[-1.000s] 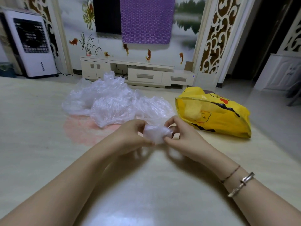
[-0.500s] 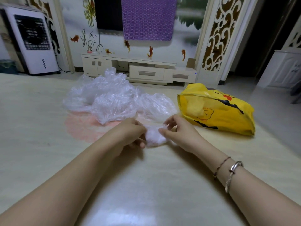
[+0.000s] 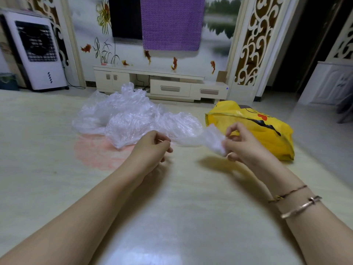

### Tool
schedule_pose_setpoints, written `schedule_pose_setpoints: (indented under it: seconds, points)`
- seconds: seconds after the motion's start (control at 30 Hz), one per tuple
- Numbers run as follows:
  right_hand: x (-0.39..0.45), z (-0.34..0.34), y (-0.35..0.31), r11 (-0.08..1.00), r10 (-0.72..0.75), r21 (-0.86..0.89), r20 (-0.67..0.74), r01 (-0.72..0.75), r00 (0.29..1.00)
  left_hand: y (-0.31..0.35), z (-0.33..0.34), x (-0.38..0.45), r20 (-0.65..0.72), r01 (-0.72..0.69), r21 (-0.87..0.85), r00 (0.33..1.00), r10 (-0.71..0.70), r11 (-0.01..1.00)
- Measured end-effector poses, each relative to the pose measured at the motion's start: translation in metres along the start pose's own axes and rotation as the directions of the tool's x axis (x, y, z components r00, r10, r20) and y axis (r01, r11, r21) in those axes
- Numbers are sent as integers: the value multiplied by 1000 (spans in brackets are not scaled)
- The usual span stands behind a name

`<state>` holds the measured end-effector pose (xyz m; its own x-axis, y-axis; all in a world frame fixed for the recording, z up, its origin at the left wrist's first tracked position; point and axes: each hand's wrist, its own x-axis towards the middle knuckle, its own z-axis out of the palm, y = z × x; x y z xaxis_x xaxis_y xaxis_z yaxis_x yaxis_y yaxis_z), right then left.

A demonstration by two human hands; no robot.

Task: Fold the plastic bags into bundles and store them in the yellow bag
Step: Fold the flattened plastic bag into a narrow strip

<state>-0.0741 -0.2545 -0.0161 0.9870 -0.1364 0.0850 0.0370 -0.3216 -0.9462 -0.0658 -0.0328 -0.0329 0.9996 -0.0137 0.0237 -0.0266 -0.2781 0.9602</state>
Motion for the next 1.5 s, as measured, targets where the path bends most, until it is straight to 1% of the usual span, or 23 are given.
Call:
schedule_pose_setpoints:
  seconds: [0.13, 0.2, 0.27, 0.3, 0.33, 0.37, 0.4, 0.43, 0.47, 0.5, 0.53, 0.63, 0.7, 0.77, 0.83, 0.9, 1.0, 1.07, 1.2, 1.27, 1.37, 1.5]
  points:
    - [25, -20, 16, 998, 10, -63, -192, -22, 981, -2, 0, 2, -3, -6, 6, 1000, 6, 1000]
    - [37, -24, 22, 997, -10, -77, -248, -9, 969, -3, 1, 3, -5, -11, 11, 1000, 11, 1000]
    - [46, -23, 24, 997, -36, -78, -258, 16, 965, -3, 2, 4, -3, -13, 12, 1000, 13, 1000]
    - [50, -20, 26, 997, -36, -70, -237, 20, 971, -3, 2, 5, -1, -13, 13, 1000, 13, 1000]
    - [53, -17, 27, 996, -21, -85, -206, 3, 978, -3, 3, 6, 1, -12, 14, 1000, 12, 1000]
    - [57, -13, 31, 989, 8, -141, -182, -34, 983, -2, 3, 6, 4, -10, 21, 1000, 10, 1000]
    - [59, -9, 34, 964, 42, -251, -171, -85, 984, -1, 3, 7, 6, -8, 32, 1000, 8, 999]
    - [60, -6, 37, 909, 71, -394, -174, -136, 982, -1, 3, 8, 7, -5, 42, 1000, 5, 999]
    - [59, -4, 37, 832, 88, -527, -187, -176, 978, -1, 3, 9, 9, -3, 49, 1000, 2, 999]
    - [55, -2, 36, 758, 90, -623, -196, -195, 976, -1, 3, 8, 12, 0, 54, 1000, 0, 999]
    - [51, -1, 34, 713, 88, -672, -199, -201, 976, -1, 2, 8, 15, -1, 56, 1000, 0, 998]
    - [44, -2, 28, 673, 39, -718, -207, -179, 977, -1, -1, 4, 20, 2, 55, 1000, -3, 998]
    - [39, 1, 25, 627, -25, -762, -226, -161, 974, -1, -6, 3, 4, 10, 29, 1000, -10, 1000]
    - [32, 6, 21, 605, -134, -788, -240, -112, 961, 0, -8, 5, -15, 12, -4, 1000, -12, 1000]
    - [26, 12, 19, 631, -270, -776, -204, 13, 941, 1, -11, 6, -38, 15, -26, 999, -16, 1000]
    - [21, 20, 19, 669, -372, -724, -127, 170, 920, 2, -13, 8, -59, 9, -26, 998, -11, 1000]
    - [16, 37, 17, 672, -429, -659, 24, 337, 903, 1, -21, 11, -119, -14, 39, 993, 19, 999]
    - [16, 46, 15, 675, -406, -634, 108, 377, 908, 0, -25, 13, -145, -24, 91, 989, 37, 996]
    - [32, 57, 15, 677, -248, -657, 222, 332, 943, -3, -25, 15, -100, -5, 120, 995, 17, 993]
    - [43, 64, 14, 660, -177, -689, 244, 299, 953, -6, -24, 19, -87, -14, 121, 996, 25, 993]
    - [61, 81, 7, 657, -120, -704, 256, 270, 959, -10, -23, 23, -76, -15, 127, 997, 25, 992]
    - [72, 101, -2, 722, 22, -668, 284, 182, 959, -12, -24, 22, -59, -14, 132, 998, 22, 991]
